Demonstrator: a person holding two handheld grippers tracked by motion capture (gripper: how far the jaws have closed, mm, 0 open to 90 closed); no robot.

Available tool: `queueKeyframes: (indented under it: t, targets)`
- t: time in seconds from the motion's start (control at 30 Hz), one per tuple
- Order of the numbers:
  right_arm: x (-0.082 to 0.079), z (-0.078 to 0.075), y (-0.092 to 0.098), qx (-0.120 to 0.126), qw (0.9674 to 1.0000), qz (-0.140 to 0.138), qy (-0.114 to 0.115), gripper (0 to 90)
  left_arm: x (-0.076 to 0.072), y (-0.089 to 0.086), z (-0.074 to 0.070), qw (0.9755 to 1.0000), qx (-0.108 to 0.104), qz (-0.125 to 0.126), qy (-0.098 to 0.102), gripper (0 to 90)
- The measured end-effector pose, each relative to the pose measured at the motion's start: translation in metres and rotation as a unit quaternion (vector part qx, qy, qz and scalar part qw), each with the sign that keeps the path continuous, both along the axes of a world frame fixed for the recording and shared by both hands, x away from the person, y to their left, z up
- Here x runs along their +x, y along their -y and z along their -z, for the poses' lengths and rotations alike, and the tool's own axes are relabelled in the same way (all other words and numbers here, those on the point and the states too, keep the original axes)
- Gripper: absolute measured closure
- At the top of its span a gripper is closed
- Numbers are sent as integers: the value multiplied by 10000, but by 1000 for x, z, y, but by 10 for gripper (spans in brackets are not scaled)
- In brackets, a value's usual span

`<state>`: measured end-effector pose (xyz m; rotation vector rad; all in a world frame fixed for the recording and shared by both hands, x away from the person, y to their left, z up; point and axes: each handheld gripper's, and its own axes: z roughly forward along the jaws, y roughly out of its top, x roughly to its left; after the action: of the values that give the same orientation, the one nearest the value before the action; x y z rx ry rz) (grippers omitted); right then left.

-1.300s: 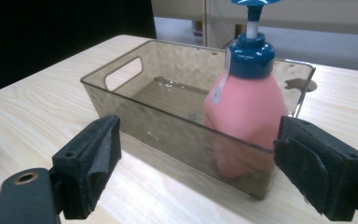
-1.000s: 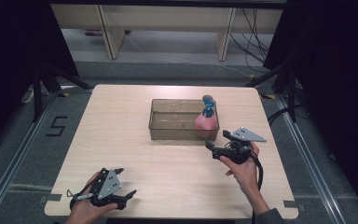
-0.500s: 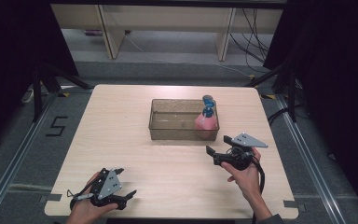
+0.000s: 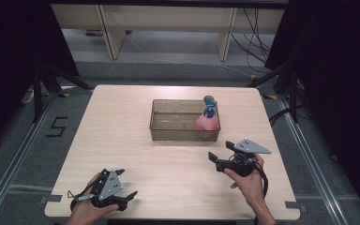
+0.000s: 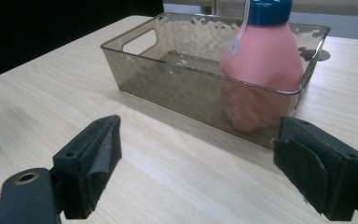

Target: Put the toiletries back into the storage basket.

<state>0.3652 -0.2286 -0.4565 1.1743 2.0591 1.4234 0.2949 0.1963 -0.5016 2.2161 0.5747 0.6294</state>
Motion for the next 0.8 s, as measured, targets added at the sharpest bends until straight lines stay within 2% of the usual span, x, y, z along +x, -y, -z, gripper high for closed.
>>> queueKeyframes:
  t: [0.07, 0.1, 0.13, 0.17, 0.2, 0.23, 0.27, 0.3, 0.33, 0.37, 0.4, 0.43, 0.47, 0.5, 0.53, 0.57, 0.6, 0.63, 0.7, 0.73, 0.77, 0.8]
  targets:
    - [-1, 1, 1, -3, 10000, 4, 82, 159, 0, 0, 0, 10000, -8, -13, 20, 151]
    - [-4, 0, 0, 39, 9999, 11, -102, 159, 0, -1, -1, 10000, 81, 6, 18, 151]
    - [-3, 1, 2, -65, 9999, -33, 100, 160, 0, 0, 0, 10000, 2, -8, -4, 151]
    - [-6, 0, 1, -4, 10000, -16, -33, 160, 0, 0, 0, 10000, -1, -11, 5, 151]
    - [-5, 1, 2, -46, 10000, -44, 63, 160, 0, 0, 0, 10000, -3, -7, -11, 151]
    - [-8, 1, 1, 10, 10000, -26, -17, 160, 0, 0, 0, 10000, 0, 5, 3, 151]
    - [-7, 2, 3, -109, 9999, -35, 124, 160, 0, 0, 0, 10000, -10, 3, 2, 151]
    - [-10, 3, 2, -7, 10000, -38, -29, 160, 0, 0, 0, 10000, -5, 2, 3, 151]
    - [-9, 4, 3, -48, 9999, -98, 66, 160, 0, 0, 0, 10000, -7, -1, 0, 151]
    - [-12, 3, 3, 4, 10000, -53, -64, 160, 0, 0, 0, 10000, -4, -1, -1, 151]
    - [-11, 4, 4, -40, 10000, -80, 41, 160, 0, 0, 0, 10000, -1, -10, -12, 151]
    - [-14, 4, 3, 23, 10000, -20, 5, 160, 1, 0, 1, 10000, -8, 9, -7, 151]
    - [-13, 4, 5, -60, 9999, -125, 61, 160, 0, 0, 1, 10000, -11, 3, 0, 151]
    - [-16, 4, 4, 22, 10000, -78, -41, 160, 1, 0, 1, 10000, -16, 7, -9, 151]
    - [-16, 4, 6, -46, 9999, -116, 48, 159, 1, 0, 1, 10000, -23, 3, -9, 151]
    - [-19, 4, 5, 24, 9999, -106, -23, 159, 1, 0, 1, 10000, -14, 2, -8, 151]
    - [-17, 5, 7, -75, 9998, -135, 105, 159, 1, 0, 1, 10000, -14, 0, -11, 151]
    - [-21, 5, 6, 64, 9998, -151, -93, 158, 1, 0, 1, 10000, -13, 1, -11, 151]
    - [-23, 6, 8, -52, 9998, -170, -40, 156, 1, 0, 1, 10000, -5, -17, -19, 151]
    - [-25, 7, 6, 80, 9998, -135, -83, 156, 1, 0, 1, 10000, -3, -19, -19, 151]
    - [-24, 7, 8, -28, 9998, -186, 28, 156, 1, 0, 1, 10000, -5, -24, -20, 151]
    - [-28, 8, 7, 63, 9996, -169, -194, 156, 1, -1, 1, 10000, 12, -28, -23, 151]
